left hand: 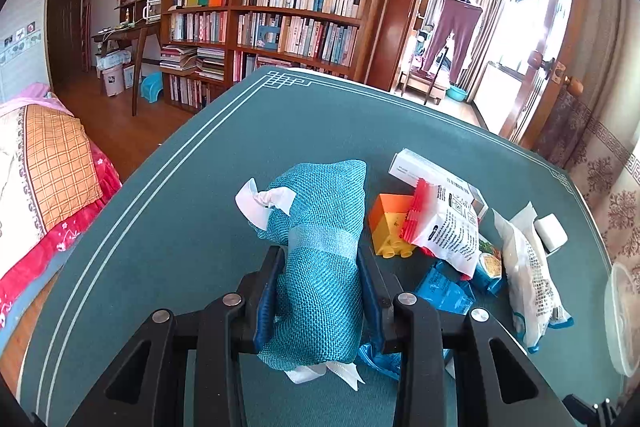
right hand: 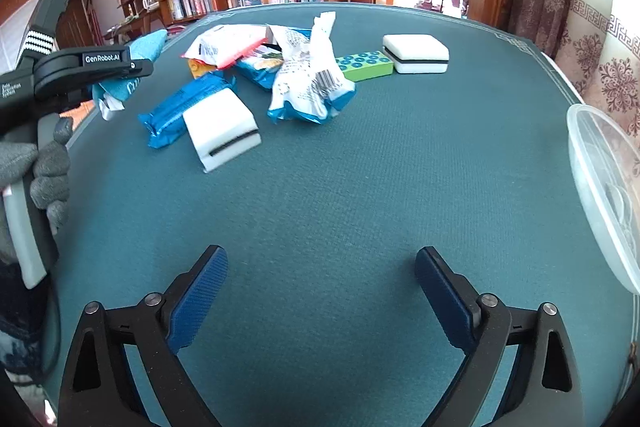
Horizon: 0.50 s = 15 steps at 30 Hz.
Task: Organize objects
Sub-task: 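Grasp the teal cloth bundle with the left gripper while the right gripper grasps the white sponge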
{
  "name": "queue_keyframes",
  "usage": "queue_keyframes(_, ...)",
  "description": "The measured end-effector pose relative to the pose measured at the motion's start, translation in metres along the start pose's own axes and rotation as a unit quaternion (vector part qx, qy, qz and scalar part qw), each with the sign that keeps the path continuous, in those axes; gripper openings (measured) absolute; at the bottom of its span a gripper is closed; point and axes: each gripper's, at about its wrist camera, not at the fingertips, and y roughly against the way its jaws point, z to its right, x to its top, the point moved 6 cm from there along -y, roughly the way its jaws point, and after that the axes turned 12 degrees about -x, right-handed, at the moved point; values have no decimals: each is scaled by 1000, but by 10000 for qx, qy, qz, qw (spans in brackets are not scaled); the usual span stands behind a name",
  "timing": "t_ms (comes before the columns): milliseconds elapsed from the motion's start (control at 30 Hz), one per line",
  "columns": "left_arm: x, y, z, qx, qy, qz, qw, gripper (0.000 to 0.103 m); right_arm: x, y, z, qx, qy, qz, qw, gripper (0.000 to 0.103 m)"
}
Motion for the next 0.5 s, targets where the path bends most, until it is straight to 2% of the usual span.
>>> queue_keyframes(300, 0, 5, -6, 6, 133, 81, 9999, 39, 36, -3, -53, 351, 570, 358, 9971, 90)
queue_keyframes(500, -3, 3, -10, 14, 211, 51, 9998, 39, 56, -22, -68, 251, 758, 487, 9956, 88)
